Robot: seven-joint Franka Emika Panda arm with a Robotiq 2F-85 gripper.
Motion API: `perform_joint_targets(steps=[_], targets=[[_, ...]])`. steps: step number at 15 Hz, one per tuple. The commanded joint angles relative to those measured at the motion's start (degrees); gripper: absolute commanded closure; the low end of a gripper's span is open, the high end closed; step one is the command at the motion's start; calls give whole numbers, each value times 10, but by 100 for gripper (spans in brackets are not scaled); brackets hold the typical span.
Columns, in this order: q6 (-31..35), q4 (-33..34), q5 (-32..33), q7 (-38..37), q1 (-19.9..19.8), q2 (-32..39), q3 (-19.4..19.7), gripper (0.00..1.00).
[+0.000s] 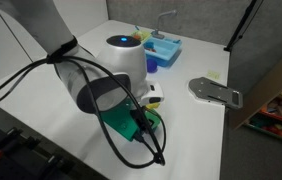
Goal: Pick up the green block and stack it on the navy blue block, pick up the neon blue block and stack it on the green block, Pick up the orange toy and stack it on the neon blue block, pick up the light green block and stack it on the neon blue block top
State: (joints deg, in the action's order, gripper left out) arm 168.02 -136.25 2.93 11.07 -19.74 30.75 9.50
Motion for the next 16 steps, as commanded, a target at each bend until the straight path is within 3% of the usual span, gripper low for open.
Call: perform_joint_targets(steps=[1, 9, 16], targets=[[-46, -32, 2, 22, -2, -79, -14, 72], [-134, 10, -3, 8, 19, -142, -3, 72], [-141, 83, 8, -8, 28, -105, 17, 72]])
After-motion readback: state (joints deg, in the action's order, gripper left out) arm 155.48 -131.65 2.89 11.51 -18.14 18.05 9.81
